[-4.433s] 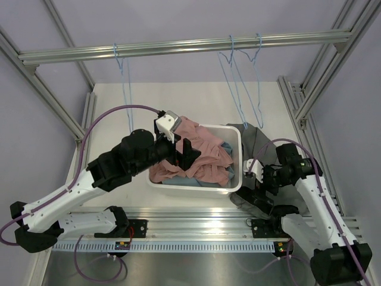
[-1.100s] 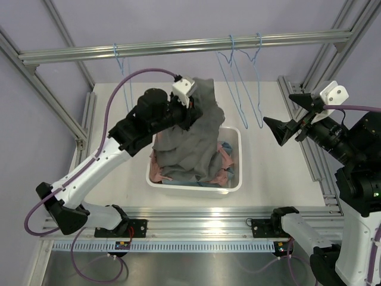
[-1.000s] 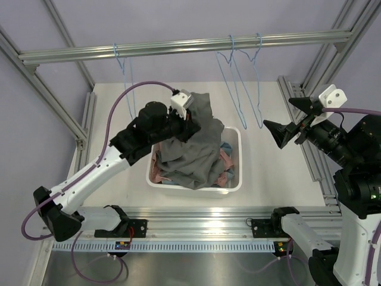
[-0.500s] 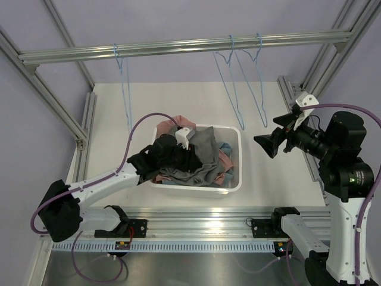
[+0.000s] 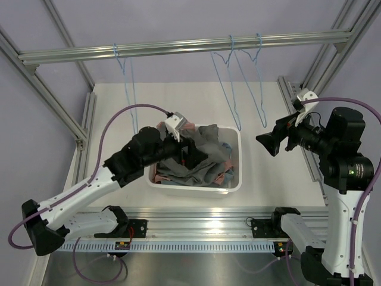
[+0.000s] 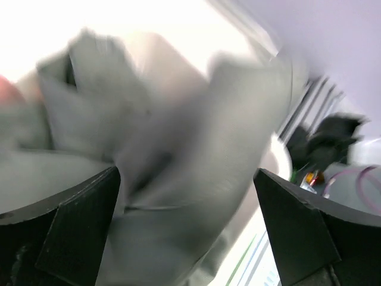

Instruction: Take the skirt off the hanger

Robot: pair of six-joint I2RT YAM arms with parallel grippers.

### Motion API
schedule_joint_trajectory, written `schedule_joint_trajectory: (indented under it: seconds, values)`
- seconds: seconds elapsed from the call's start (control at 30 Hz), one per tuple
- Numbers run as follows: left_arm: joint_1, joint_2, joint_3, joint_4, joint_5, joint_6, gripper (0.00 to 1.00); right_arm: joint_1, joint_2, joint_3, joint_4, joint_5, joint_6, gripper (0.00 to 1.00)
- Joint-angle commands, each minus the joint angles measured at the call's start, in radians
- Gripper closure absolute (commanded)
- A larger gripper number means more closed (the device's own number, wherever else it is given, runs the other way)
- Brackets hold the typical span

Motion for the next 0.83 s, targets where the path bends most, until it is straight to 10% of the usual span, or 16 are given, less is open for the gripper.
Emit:
schedule_joint_trajectory:
  seconds: [0.0,0.43,0.8]
  values:
    - [-0.003,-0.079,0.123,-0.018,0.030,0.081,0.01,-0.010,0.034,0.065,-0.006,0.009,0.023,0.01]
    - [-0.007,-0.162,0.355,-0.174,-0.061,0.110,0.01,-0.012,0.059,0.143,0.098,0.616,0.362,0.00]
    - [-0.007,-0.266,0.407,-0.337,-0.180,0.185,0.01,-0.012,0.042,0.134,0.089,0.738,0.353,0.00]
